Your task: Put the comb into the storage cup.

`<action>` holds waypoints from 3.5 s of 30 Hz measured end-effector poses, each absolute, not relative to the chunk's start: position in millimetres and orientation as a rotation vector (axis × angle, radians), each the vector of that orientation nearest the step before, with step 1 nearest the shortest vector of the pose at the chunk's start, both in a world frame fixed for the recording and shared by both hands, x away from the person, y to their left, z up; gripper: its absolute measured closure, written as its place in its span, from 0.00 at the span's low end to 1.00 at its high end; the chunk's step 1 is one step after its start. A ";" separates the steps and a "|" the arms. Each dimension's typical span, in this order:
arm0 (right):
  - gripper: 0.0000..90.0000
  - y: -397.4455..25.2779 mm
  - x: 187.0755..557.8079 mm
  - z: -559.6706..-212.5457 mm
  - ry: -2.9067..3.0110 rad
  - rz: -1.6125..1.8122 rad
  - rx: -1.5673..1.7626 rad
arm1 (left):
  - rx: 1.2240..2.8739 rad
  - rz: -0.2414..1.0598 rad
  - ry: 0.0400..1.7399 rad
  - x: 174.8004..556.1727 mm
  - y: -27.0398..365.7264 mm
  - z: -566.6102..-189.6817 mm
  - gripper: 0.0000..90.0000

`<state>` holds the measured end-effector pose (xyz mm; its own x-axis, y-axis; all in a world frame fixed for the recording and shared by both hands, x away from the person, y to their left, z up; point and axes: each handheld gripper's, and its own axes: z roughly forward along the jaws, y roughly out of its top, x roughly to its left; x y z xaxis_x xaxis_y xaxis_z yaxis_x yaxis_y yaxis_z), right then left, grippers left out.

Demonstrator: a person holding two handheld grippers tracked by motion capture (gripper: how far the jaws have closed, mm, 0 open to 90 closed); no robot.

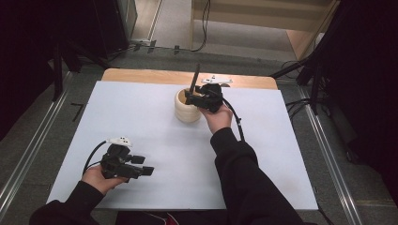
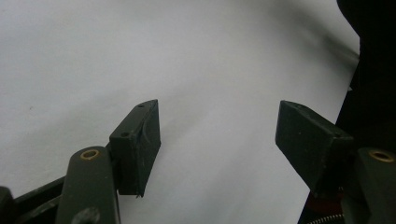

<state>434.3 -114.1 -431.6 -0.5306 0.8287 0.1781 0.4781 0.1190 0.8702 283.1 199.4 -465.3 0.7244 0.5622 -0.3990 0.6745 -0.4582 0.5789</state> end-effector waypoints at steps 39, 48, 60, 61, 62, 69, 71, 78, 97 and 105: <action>0.28 -146.1 356.0 -430.8 2.369 1.490 1.122 | 2.160 -0.180 0.946 285.2 203.2 -463.6 0.35; 0.28 -165.6 334.2 -428.0 2.396 1.486 1.106 | 2.160 -0.180 0.944 286.3 203.7 -463.2 0.35; 0.28 -186.9 306.5 -430.9 2.428 1.476 1.120 | 2.152 -0.183 0.943 286.5 204.0 -462.8 0.35; 0.28 -187.9 304.8 -431.5 2.433 1.473 1.116 | 2.152 -0.182 0.941 286.6 203.9 -462.8 0.35; 0.28 -188.7 303.1 -432.0 2.436 1.470 1.118 | 2.152 -0.182 0.941 286.5 203.7 -462.7 0.35; 0.28 -194.7 294.1 -437.0 2.456 1.449 1.130 | 2.146 -0.190 0.937 287.9 203.2 -462.9 0.35; 0.28 -195.3 292.9 -437.8 2.454 1.445 1.129 | 2.146 -0.190 0.937 288.0 203.1 -462.9 0.35; 0.28 -201.0 285.9 -447.6 2.478 1.425 1.140 | 2.150 -0.191 0.929 287.2 203.3 -462.5 0.35; 0.28 -222.0 271.6 -466.0 2.523 1.354 1.176 | 2.157 -0.197 0.923 285.8 203.0 -463.2 0.35; 0.28 -230.2 265.1 -471.3 2.533 1.332 1.211 | 2.161 -0.194 0.924 284.9 203.1 -463.1 0.35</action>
<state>265.1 -230.2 -471.3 -0.6958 0.6497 0.3060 0.6204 0.3291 0.7119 284.9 203.1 -463.1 0.7263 0.5552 -0.4053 0.6714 -0.4463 0.5917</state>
